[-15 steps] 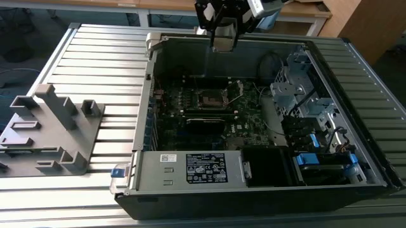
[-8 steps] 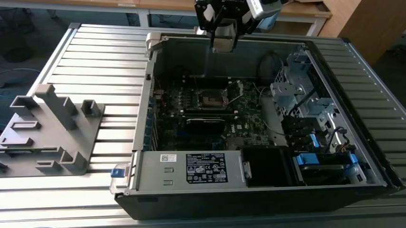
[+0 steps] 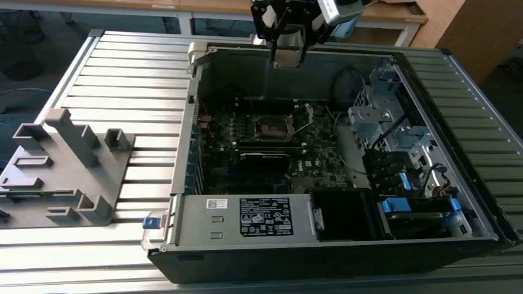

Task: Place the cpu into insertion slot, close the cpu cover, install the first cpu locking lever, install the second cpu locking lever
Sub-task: 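Place the cpu into insertion slot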

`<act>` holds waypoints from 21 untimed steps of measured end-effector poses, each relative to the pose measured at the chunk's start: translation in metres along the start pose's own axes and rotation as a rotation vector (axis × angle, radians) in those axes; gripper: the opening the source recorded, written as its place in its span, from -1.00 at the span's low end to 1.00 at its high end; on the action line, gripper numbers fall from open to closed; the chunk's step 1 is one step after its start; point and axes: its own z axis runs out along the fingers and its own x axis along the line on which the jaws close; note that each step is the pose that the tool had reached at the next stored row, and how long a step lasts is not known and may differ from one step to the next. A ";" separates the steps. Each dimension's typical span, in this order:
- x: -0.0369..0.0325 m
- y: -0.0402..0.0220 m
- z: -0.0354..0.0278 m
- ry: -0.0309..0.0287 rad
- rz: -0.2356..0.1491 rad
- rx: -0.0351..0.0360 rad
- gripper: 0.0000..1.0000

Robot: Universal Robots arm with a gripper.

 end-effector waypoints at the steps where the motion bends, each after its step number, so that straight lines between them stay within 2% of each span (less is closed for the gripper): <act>1: 0.0000 0.0000 0.0000 0.0000 0.000 0.0000 0.08; 11: -0.0002 -0.0008 0.0091 0.0001 0.000 0.0001 0.08; 17: -0.0002 -0.0008 0.0095 0.0001 0.000 0.0001 0.08; 21: -0.0002 -0.0011 0.0126 -0.0001 0.000 -0.0005 0.08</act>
